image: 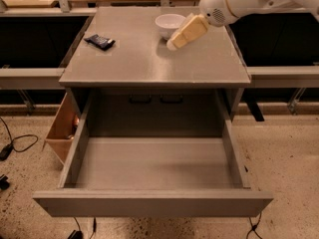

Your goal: Place rxbar blueberry into top drawer

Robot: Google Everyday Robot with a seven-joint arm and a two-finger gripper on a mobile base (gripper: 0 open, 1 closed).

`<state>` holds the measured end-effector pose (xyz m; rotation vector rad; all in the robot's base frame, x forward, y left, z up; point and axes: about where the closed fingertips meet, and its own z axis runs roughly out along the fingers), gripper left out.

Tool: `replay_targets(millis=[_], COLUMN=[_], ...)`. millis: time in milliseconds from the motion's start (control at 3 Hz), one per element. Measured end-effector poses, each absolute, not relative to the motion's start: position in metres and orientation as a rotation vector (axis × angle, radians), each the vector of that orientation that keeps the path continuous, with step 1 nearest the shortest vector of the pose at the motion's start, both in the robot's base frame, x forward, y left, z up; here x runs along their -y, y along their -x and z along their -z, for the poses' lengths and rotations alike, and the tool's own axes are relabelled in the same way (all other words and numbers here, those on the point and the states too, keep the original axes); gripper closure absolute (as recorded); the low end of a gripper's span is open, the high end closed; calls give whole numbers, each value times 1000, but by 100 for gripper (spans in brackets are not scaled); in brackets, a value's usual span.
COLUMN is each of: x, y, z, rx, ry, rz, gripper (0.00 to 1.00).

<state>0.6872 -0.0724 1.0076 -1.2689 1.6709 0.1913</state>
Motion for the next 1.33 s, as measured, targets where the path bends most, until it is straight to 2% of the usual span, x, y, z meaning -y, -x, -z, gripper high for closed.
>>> replay_targets(millis=[667, 1000, 1333], x=[-10, -50, -64], y=[-773, -801, -803], z=[-996, -986, -984], rx=[-1528, -1536, -1549], ry=[1261, 1235, 1226], rz=[-353, -389, -415], gripper=[0, 0, 0])
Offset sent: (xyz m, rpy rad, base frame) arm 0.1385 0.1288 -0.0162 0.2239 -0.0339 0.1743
